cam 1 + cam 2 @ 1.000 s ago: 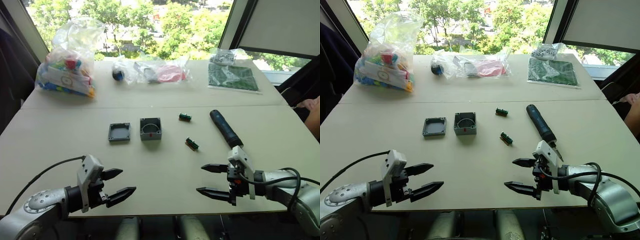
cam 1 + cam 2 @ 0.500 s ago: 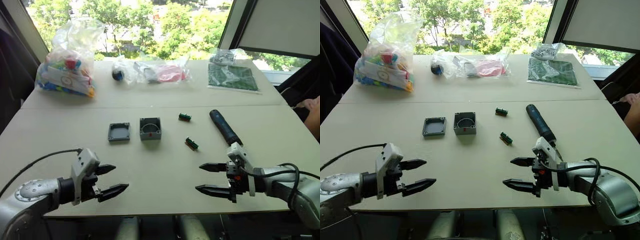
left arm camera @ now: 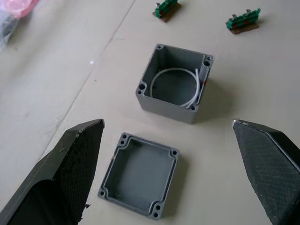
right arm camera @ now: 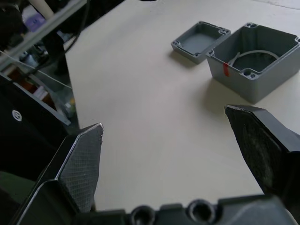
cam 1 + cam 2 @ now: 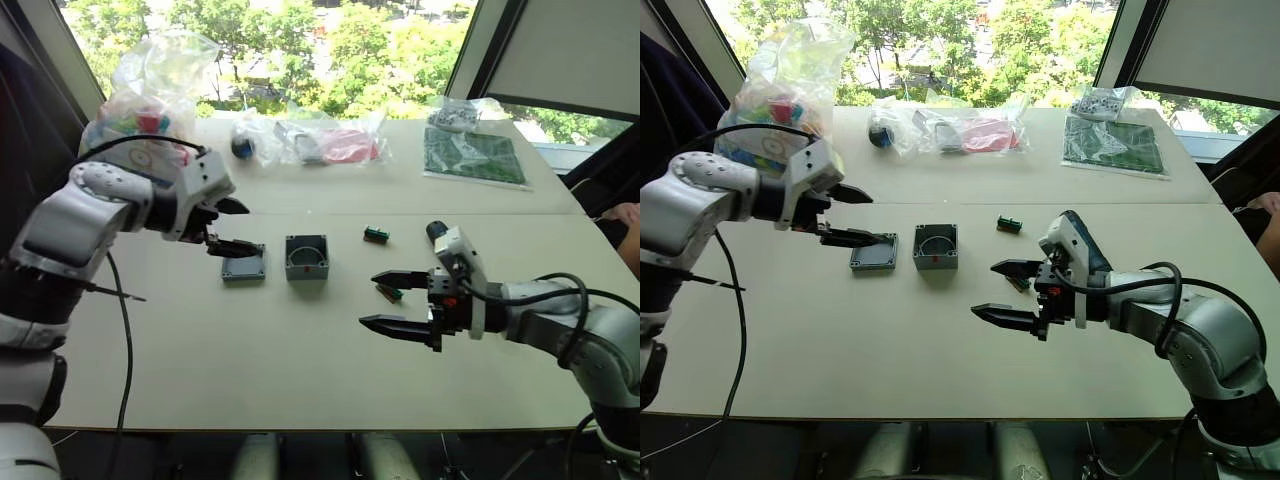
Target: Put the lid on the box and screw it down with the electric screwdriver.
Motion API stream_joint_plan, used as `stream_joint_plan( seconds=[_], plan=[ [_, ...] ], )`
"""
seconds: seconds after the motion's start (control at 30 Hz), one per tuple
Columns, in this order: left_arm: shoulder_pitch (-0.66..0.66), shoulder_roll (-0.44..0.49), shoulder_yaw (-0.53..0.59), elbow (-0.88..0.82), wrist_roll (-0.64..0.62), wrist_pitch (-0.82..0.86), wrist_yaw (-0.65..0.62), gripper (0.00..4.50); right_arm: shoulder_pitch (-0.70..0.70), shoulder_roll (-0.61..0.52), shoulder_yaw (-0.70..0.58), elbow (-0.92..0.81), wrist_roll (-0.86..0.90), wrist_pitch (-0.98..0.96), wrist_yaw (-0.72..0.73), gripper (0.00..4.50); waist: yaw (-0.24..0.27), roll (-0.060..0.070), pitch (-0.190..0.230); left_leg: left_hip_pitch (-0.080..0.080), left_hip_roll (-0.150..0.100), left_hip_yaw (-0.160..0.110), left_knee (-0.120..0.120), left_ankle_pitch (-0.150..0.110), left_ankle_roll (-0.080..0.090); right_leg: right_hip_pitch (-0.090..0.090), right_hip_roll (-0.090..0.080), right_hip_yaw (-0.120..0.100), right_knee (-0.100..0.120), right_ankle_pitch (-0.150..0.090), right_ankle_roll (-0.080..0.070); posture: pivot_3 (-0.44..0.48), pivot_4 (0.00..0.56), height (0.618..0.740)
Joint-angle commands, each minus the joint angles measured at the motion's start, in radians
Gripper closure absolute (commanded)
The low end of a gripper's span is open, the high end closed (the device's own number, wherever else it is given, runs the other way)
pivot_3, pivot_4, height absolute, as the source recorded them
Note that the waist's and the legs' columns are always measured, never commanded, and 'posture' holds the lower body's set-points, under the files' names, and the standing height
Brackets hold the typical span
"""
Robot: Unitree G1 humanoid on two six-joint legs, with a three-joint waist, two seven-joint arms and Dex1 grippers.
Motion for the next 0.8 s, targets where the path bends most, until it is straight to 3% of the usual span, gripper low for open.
stream_joint_plan(
  seconds=[0.03, 0.2, 0.67, 0.8],
  plan=[
    [-0.058, -0.074, -0.073, 0.139, 0.110, -0.137, -0.101, 0.00, 0.014, 0.039, 0.029, -0.053, -0.071, -0.038, -0.082, 0.09, -0.002, 0.000, 0.000, 0.000, 0.000, 0.000, 0.000, 0.000, 0.000, 0.000, 0.000, 0.000, 0.000, 0.000, 0.000, 0.000, 0.150, 0.740],
    [-0.119, -0.186, -0.118, 0.278, 0.197, -0.214, -0.169, 0.00, 0.084, 0.114, 0.060, -0.081, -0.143, -0.064, -0.184, 0.09, -0.002, 0.000, 0.000, -0.001, 0.001, 0.000, 0.000, 0.000, 0.000, -0.004, 0.000, 0.001, 0.005, 0.000, 0.001, 0.000, 0.150, 0.740],
    [-0.112, -0.343, -0.100, 0.474, 0.327, -0.367, -0.204, 0.00, 0.121, 0.185, 0.041, -0.117, -0.203, -0.071, -0.290, 0.09, -0.001, 0.000, 0.000, 0.001, 0.000, -0.001, 0.002, 0.000, 0.001, -0.004, 0.000, 0.001, 0.012, -0.002, 0.004, 0.000, 0.150, 0.740],
    [-0.109, -0.359, -0.100, 0.507, 0.350, -0.413, -0.219, 1.48, 0.127, 0.191, 0.033, -0.127, -0.204, -0.066, -0.307, 0.00, -0.001, 0.000, 0.000, 0.001, 0.000, -0.001, 0.002, 0.000, 0.001, -0.004, 0.000, 0.001, 0.012, -0.002, 0.004, 0.000, 0.150, 0.740]
  ],
)
